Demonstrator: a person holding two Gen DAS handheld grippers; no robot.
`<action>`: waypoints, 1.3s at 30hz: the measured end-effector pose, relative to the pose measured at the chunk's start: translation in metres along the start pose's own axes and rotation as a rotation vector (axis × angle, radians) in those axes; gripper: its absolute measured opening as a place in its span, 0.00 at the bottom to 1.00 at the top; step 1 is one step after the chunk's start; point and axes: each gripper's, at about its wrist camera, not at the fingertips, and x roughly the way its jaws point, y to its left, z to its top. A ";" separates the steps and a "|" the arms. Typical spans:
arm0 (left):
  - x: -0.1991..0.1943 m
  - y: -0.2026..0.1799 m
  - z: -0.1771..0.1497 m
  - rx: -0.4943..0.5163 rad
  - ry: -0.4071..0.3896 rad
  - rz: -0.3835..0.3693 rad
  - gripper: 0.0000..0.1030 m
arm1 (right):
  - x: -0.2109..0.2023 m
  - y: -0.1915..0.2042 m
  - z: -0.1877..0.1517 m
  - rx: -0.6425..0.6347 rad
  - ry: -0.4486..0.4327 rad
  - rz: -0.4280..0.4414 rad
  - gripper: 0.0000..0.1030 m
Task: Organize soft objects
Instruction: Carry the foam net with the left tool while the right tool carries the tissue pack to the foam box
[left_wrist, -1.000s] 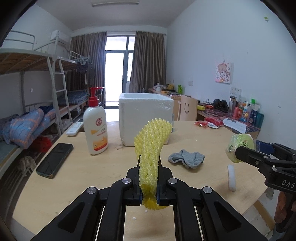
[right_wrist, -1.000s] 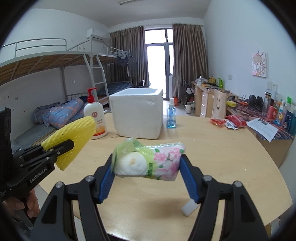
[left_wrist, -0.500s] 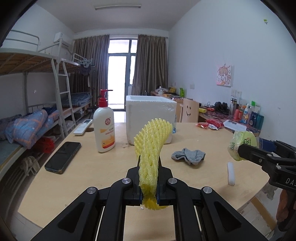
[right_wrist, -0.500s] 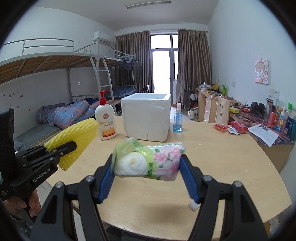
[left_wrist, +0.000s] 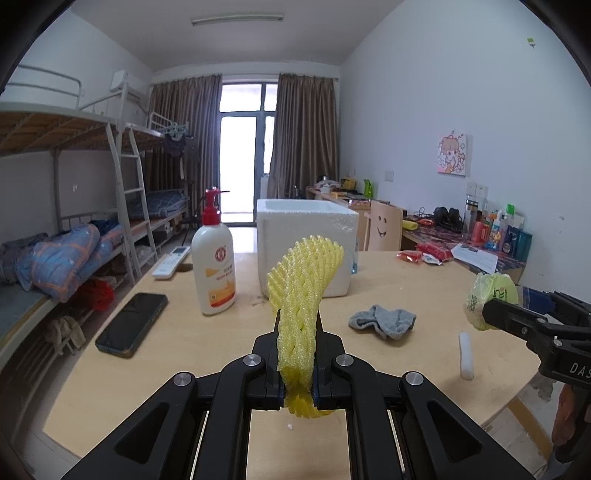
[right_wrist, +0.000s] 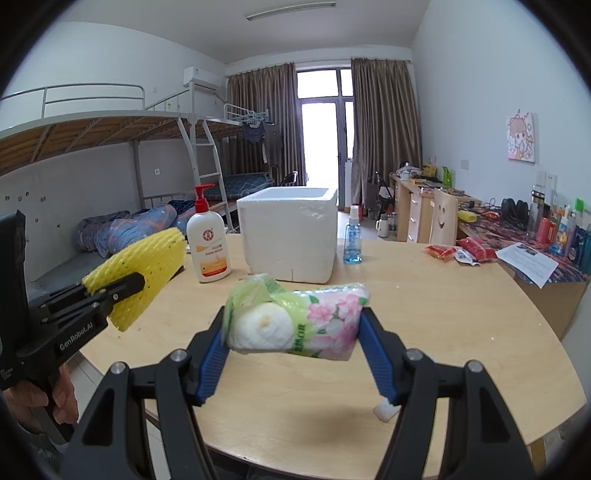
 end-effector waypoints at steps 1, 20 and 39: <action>0.000 0.000 0.002 0.004 -0.005 0.003 0.09 | 0.000 -0.001 0.000 0.004 -0.005 0.000 0.69; 0.023 0.003 0.035 -0.006 -0.039 0.034 0.09 | 0.022 -0.015 0.029 0.012 -0.042 0.048 0.69; 0.059 0.010 0.098 -0.006 -0.041 0.016 0.09 | 0.057 -0.010 0.104 -0.035 -0.092 0.055 0.69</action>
